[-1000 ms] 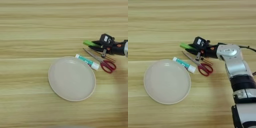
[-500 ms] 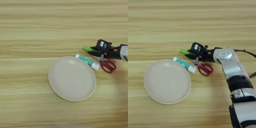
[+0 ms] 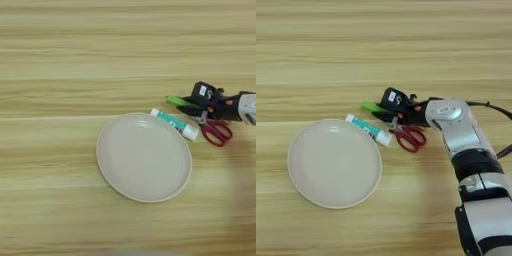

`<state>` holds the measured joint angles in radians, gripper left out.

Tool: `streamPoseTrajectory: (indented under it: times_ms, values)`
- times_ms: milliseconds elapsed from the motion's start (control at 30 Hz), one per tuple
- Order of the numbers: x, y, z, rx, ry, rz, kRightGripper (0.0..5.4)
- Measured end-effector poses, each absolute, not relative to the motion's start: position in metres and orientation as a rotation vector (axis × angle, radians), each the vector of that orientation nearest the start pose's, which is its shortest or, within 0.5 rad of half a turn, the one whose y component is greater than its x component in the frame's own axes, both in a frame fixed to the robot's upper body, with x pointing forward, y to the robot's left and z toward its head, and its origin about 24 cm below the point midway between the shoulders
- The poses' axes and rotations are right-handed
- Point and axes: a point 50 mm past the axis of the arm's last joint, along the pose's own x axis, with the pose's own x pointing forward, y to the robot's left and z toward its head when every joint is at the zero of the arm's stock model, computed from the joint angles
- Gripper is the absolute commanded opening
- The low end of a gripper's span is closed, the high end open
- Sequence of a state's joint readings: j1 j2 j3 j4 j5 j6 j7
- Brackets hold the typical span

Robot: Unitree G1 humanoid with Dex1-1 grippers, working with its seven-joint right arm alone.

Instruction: Move the objects on the table

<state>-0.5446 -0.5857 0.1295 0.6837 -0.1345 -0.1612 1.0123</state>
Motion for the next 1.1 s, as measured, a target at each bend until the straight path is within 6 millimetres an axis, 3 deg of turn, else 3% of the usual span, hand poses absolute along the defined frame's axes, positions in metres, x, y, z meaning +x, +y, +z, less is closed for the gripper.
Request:
streamPoseTrajectory:
  times_ms: [1100]
  values:
    - [0.324, -0.236, 0.049, -0.671, 0.458, 0.931, 0.76]
